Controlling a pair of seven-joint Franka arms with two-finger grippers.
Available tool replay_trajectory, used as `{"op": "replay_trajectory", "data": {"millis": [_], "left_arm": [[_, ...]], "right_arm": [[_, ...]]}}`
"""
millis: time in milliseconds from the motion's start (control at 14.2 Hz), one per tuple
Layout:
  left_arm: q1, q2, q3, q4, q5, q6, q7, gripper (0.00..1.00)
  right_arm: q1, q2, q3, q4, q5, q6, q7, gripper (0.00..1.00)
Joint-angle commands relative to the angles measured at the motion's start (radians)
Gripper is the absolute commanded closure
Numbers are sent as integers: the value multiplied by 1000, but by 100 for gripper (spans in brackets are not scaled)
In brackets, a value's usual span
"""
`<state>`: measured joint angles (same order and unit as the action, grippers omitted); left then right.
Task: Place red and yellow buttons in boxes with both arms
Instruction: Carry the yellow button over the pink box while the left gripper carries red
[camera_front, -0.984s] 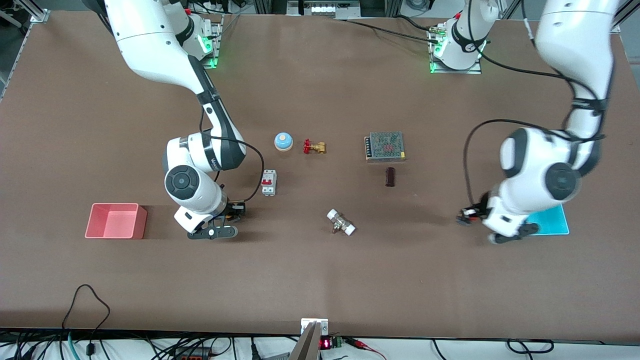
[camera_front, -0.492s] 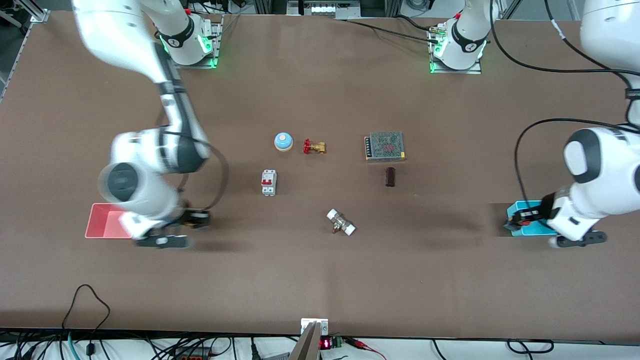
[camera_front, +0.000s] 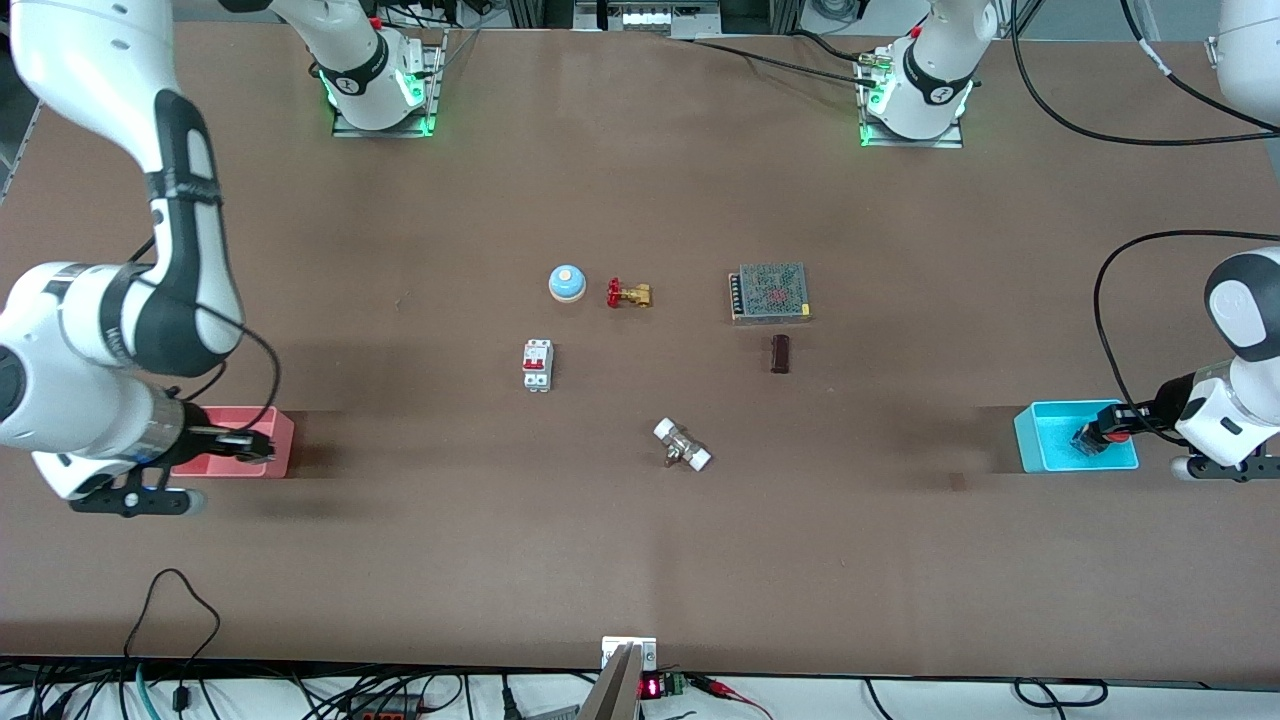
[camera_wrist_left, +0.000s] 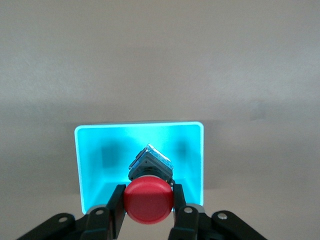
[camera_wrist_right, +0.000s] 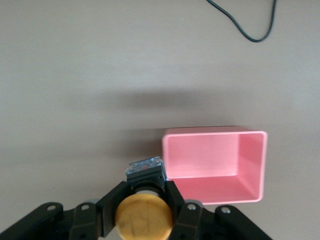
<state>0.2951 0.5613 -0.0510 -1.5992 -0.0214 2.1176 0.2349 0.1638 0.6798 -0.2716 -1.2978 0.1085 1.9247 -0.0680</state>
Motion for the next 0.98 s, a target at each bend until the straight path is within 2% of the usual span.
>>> {"op": "replay_trajectory", "data": {"millis": [0, 281, 422, 492, 633, 773, 914], "left_arm": [[4, 60, -4, 9, 38, 25, 23, 67], [6, 109, -1, 2, 38, 82, 21, 66], [7, 109, -1, 4, 38, 81, 18, 58], [6, 108, -1, 7, 38, 81, 15, 50], [1, 103, 0, 13, 38, 81, 14, 21], [-2, 86, -1, 15, 40, 81, 15, 1], [-4, 49, -3, 15, 41, 71, 12, 0]], "right_arm": [[-53, 44, 11, 26, -15, 16, -62, 68], [-84, 86, 11, 18, -35, 59, -84, 68], [-86, 112, 11, 18, -58, 74, -82, 68], [-84, 124, 11, 18, -59, 98, -81, 68], [-87, 136, 11, 18, -56, 114, -73, 68], [-96, 150, 12, 17, -52, 114, -67, 68], [-95, 156, 12, 17, -47, 112, -65, 68]]}}
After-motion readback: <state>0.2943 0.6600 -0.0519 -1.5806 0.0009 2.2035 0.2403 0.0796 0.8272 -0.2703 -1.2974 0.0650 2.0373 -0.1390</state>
